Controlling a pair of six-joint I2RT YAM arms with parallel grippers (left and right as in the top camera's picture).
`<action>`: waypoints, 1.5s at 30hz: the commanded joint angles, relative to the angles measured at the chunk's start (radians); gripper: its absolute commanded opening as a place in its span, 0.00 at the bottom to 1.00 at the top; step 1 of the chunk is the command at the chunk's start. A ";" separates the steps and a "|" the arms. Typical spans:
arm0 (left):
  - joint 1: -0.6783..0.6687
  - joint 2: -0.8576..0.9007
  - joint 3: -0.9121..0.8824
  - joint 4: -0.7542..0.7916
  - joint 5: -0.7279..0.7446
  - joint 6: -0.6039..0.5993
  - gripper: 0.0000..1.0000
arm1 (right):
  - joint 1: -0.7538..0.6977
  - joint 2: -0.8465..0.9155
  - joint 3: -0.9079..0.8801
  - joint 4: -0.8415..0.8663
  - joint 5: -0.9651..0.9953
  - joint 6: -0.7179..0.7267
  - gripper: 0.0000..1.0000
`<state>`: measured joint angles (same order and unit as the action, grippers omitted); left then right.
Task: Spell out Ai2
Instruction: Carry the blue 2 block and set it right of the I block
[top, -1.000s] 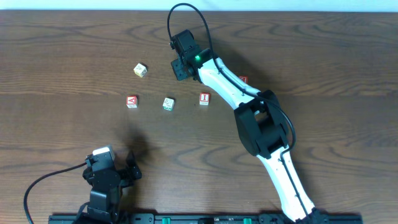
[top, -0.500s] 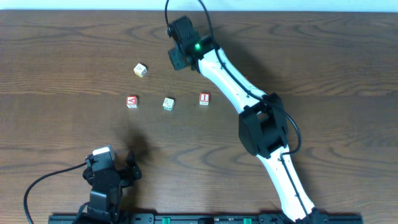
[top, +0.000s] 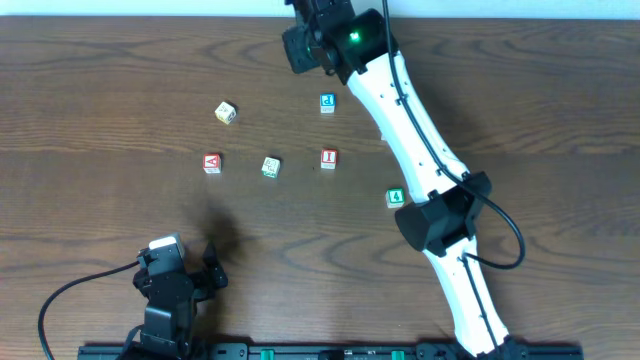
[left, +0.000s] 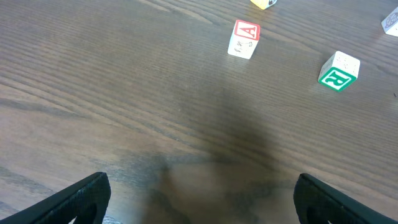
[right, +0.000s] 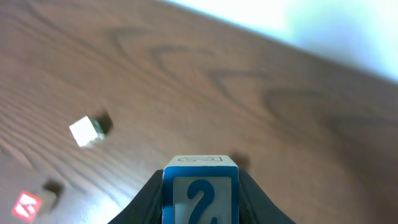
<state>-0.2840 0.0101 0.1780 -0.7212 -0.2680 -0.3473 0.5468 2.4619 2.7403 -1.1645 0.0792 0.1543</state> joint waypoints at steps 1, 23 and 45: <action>0.004 -0.006 -0.008 -0.007 -0.003 -0.011 0.95 | -0.005 -0.016 0.005 -0.035 0.003 0.007 0.02; 0.004 -0.006 -0.008 -0.007 -0.003 -0.011 0.95 | 0.054 -0.652 -1.347 0.384 0.098 0.323 0.01; 0.004 -0.006 -0.008 -0.007 -0.003 -0.011 0.95 | 0.021 -0.537 -1.420 0.607 0.134 0.529 0.01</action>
<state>-0.2840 0.0101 0.1780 -0.7212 -0.2680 -0.3473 0.5888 1.9247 1.3190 -0.5686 0.1978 0.6479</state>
